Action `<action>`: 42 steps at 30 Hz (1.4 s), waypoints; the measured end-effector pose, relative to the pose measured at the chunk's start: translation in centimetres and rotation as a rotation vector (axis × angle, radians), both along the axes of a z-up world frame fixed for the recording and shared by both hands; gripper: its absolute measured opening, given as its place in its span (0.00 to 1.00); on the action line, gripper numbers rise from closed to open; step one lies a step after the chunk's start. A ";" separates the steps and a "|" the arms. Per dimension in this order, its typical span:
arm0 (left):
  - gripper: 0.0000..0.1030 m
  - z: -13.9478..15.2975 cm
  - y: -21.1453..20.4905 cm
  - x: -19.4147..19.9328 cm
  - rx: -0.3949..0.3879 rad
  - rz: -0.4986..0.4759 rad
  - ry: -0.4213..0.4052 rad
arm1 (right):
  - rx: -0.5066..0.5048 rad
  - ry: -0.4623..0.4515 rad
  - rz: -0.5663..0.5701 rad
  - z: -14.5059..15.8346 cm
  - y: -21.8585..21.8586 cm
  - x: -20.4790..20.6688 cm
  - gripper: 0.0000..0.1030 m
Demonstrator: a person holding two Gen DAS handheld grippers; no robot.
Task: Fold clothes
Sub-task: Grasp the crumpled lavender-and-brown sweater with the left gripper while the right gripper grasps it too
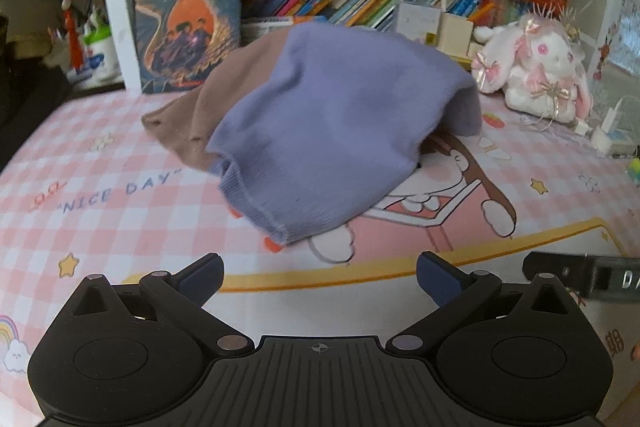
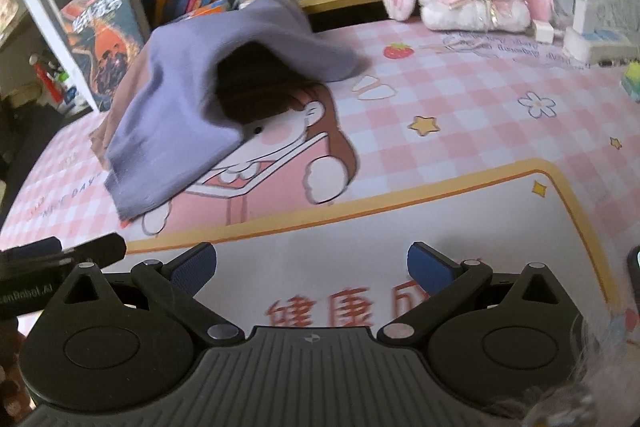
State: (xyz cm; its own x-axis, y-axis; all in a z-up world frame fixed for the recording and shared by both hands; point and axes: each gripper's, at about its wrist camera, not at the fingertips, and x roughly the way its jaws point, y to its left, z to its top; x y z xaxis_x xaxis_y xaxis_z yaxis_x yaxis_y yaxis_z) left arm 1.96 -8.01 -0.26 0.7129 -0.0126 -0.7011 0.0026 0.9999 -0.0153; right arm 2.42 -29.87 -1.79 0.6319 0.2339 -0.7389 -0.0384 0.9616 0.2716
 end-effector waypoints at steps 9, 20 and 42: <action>0.99 0.3 -3.9 2.4 0.120 0.015 -0.046 | 0.169 0.031 -0.038 -0.4 -5.4 2.5 1.00; 0.99 -0.4 -10.1 9.2 0.352 -0.006 -0.148 | 0.524 0.094 -0.101 -0.7 -10.4 5.6 1.00; 0.08 6.0 -12.1 4.3 0.400 -0.198 -0.244 | 1.008 0.237 -0.044 -2.5 -9.8 8.1 1.00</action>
